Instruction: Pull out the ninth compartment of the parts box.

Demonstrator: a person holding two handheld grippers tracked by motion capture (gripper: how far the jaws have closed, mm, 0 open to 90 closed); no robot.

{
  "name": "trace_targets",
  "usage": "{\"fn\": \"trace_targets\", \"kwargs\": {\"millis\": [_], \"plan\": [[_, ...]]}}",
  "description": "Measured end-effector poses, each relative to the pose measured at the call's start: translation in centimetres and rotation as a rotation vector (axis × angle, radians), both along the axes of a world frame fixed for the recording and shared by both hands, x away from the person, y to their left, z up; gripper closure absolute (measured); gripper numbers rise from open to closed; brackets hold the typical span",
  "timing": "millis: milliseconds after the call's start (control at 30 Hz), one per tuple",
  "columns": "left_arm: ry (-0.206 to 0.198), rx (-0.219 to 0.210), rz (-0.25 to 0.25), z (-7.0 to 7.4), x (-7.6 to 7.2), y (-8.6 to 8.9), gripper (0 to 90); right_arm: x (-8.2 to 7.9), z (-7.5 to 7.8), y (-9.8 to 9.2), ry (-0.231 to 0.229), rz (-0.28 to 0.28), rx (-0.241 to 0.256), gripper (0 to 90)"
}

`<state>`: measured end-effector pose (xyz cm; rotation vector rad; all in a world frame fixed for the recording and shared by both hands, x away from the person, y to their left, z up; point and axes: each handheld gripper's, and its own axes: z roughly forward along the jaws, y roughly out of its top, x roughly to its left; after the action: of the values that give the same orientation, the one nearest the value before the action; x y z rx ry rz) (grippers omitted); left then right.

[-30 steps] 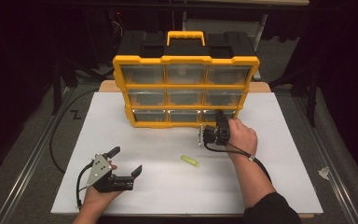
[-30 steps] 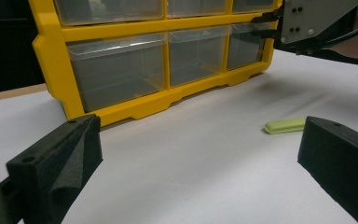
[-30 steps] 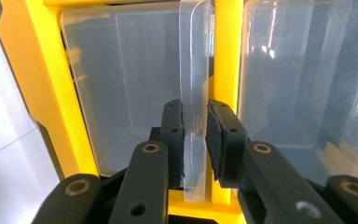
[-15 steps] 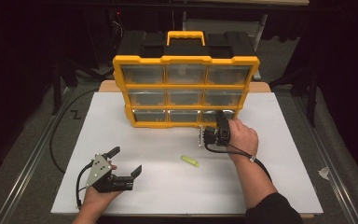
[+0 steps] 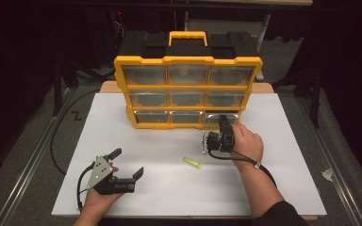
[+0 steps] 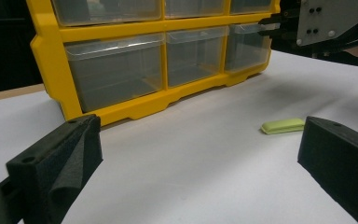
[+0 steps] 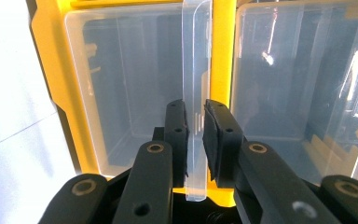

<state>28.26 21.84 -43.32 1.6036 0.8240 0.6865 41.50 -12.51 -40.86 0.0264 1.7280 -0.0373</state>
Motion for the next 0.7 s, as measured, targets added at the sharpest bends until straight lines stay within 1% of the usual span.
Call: {"fn": "trace_targets", "kwargs": {"millis": [33, 133, 200, 267, 300, 333, 367, 400, 433, 467, 500, 533, 567, 633, 667, 700], "plan": [[0.0, -0.002, 0.001, 0.0, 0.0, 0.01, 0.2, 0.0, -0.01, 0.0, 0.003, -0.003, 0.007, 81.7], [0.002, -0.001, 0.001, -0.02, 0.04, 0.03, 0.2, 0.01, 0.09, -0.01, 0.007, -0.001, 0.003, 81.5], [0.005, 0.001, -0.002, -0.04, 0.07, 0.02, 0.2, -0.01, 0.13, -0.06, 0.022, -0.001, 0.004, 80.9], [0.003, 0.0, -0.007, -0.06, 0.06, -0.02, 0.2, 0.0, 0.11, -0.1, 0.016, 0.002, 0.011, 80.6], [0.002, 0.0, -0.007, -0.05, 0.05, -0.02, 0.2, 0.02, 0.2, -0.14, 0.033, 0.0, 0.024, 77.1], [0.002, -0.001, -0.007, -0.05, 0.04, -0.01, 0.2, 0.01, 0.25, -0.16, 0.046, -0.007, 0.022, 74.7], [0.002, -0.001, -0.006, -0.04, 0.04, 0.0, 0.2, 0.01, 0.25, -0.16, 0.046, -0.007, 0.022, 74.7], [0.002, -0.001, -0.006, -0.04, 0.05, 0.01, 0.2, -0.01, 0.29, -0.19, 0.064, -0.014, 0.022, 72.4], [0.003, -0.001, -0.006, -0.04, 0.05, 0.01, 0.3, 0.03, 0.27, -0.31, 0.061, -0.002, 0.022, 67.4], [0.003, -0.001, -0.006, -0.04, 0.05, 0.01, 0.3, 0.03, 0.27, -0.31, 0.061, -0.002, 0.022, 67.4], [0.003, -0.001, -0.005, -0.04, 0.05, 0.0, 0.2, -0.03, 0.26, -0.35, 0.068, -0.007, 0.026, 64.4], [0.003, -0.002, -0.006, -0.04, 0.05, -0.01, 0.2, -0.12, 0.28, -0.36, 0.087, -0.01, 0.032, 61.0], [0.003, -0.002, -0.006, -0.05, 0.06, -0.02, 0.2, -0.14, 0.29, -0.38, 0.089, -0.005, 0.031, 56.9], [0.004, -0.002, -0.007, -0.06, 0.08, -0.04, 0.2, -0.11, 0.4, -0.42, 0.095, 0.003, 0.041, 44.8], [0.004, -0.002, -0.008, -0.05, 0.08, -0.04, 0.2, -0.11, 0.4, -0.42, 0.095, 0.003, 0.041, 44.8], [0.004, -0.003, -0.008, -0.05, 0.08, -0.04, 0.2, -0.07, 0.45, -0.42, 0.092, 0.004, 0.043, 39.4]]}}
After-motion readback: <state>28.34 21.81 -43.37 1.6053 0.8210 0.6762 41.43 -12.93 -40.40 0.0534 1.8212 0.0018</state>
